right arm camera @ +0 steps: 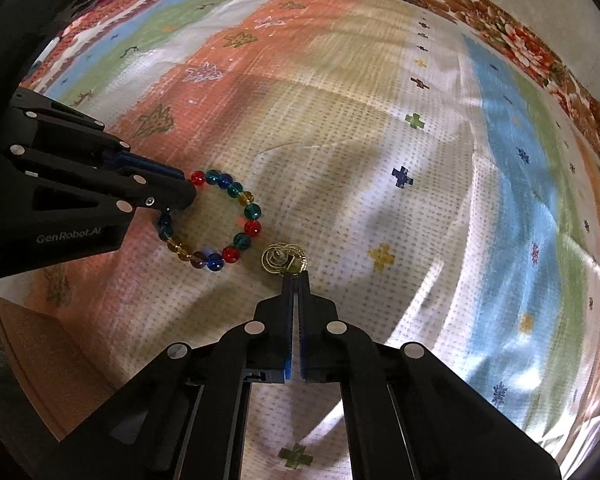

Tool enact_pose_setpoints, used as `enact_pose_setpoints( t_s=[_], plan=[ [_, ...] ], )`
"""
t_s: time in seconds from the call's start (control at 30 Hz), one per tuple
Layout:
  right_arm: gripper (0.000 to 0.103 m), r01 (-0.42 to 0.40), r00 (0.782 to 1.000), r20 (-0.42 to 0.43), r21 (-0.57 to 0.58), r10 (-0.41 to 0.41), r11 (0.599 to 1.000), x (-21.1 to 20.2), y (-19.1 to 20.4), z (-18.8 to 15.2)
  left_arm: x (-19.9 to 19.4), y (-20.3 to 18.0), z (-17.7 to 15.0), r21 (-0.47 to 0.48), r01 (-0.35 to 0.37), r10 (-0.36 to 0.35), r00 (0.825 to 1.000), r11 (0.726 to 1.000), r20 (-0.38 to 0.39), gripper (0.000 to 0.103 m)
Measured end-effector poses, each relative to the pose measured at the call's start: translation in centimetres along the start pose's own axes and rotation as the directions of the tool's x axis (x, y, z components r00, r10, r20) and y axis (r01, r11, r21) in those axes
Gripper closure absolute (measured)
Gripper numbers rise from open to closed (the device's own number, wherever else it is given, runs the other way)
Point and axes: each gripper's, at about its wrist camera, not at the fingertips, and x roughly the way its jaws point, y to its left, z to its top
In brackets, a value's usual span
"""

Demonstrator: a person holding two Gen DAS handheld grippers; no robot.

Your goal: Organize jewelry

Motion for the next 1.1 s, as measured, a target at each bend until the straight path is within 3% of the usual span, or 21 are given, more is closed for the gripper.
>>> enact_pose_setpoints(
  t_s=[0.27, 0.33, 0.4, 0.43, 1.1],
  plan=[
    [0.1, 0.022, 1.0, 0.006, -0.012, -0.022, 1.0, 0.2, 0.1, 0.1, -0.2, 0.3, -0.1, -0.004, 0.006, -0.006, 1.0, 1.0, 0.0, 0.094],
    [0.093, 0.019, 1.0, 0.007, -0.021, -0.019, 1.0, 0.2, 0.3, 0.2, -0.1, 0.3, -0.1, -0.003, 0.006, -0.006, 1.0, 1.0, -0.001, 0.094],
    [0.063, 0.017, 1.0, 0.013, -0.02, -0.017, 1.0, 0.1, 0.5, 0.3, -0.1, 0.4, -0.1, -0.006, 0.009, -0.009, 1.0, 1.0, 0.0, 0.093],
    [0.057, 0.02, 1.0, 0.014, -0.022, -0.02, 1.0, 0.1, 0.6, 0.3, -0.1, 0.4, -0.1, -0.007, 0.011, -0.011, 1.0, 1.0, 0.0, 0.093],
    [0.056, 0.005, 1.0, 0.014, -0.027, -0.004, 1.0, 1.0, 0.6, 1.0, 0.0, 0.5, -0.2, -0.008, 0.018, -0.018, 1.0, 1.0, -0.004, 0.093]
  ],
)
